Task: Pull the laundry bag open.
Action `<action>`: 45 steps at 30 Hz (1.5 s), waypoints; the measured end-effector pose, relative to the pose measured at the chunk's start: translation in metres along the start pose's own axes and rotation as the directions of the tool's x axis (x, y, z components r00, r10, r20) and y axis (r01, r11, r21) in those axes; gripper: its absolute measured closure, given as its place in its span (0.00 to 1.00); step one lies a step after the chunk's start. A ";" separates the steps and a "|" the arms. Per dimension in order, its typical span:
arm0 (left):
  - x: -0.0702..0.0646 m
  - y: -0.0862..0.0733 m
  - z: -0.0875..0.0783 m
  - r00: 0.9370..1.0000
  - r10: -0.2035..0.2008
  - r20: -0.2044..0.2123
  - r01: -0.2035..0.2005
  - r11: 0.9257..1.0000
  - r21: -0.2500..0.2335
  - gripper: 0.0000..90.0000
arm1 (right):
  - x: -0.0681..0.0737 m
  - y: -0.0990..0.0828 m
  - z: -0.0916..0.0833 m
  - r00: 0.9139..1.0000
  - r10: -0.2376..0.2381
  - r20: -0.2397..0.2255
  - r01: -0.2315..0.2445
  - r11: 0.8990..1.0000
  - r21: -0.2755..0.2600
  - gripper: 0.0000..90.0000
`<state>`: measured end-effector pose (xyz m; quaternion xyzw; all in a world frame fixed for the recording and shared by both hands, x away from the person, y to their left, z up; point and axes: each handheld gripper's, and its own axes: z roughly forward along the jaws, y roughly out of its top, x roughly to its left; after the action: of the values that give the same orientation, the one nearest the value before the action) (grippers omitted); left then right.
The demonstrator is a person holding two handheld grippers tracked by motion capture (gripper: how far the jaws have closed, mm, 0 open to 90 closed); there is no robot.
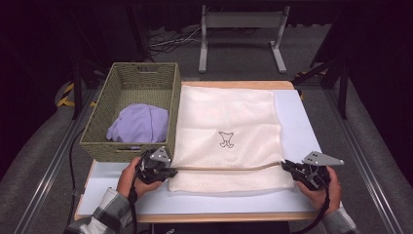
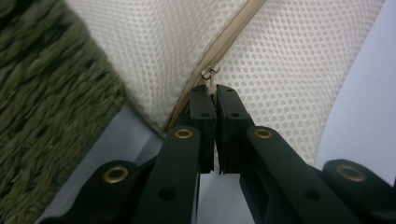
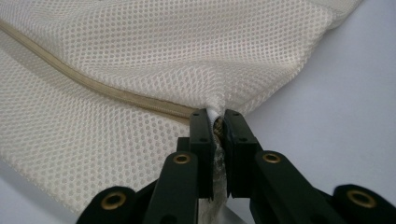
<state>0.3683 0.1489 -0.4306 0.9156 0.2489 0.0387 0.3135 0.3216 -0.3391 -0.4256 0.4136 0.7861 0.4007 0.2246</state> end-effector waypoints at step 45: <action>0.009 -0.019 -0.007 0.997 -0.044 -0.057 0.041 0.998 -0.042 0.97 | -0.001 -0.001 0.004 1.000 -0.004 0.000 0.004 1.000 0.020 0.92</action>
<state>0.3665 0.1694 -0.4370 0.9020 0.2766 0.0637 0.3253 0.3243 -0.3382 -0.4284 0.4139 0.7910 0.3925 0.2212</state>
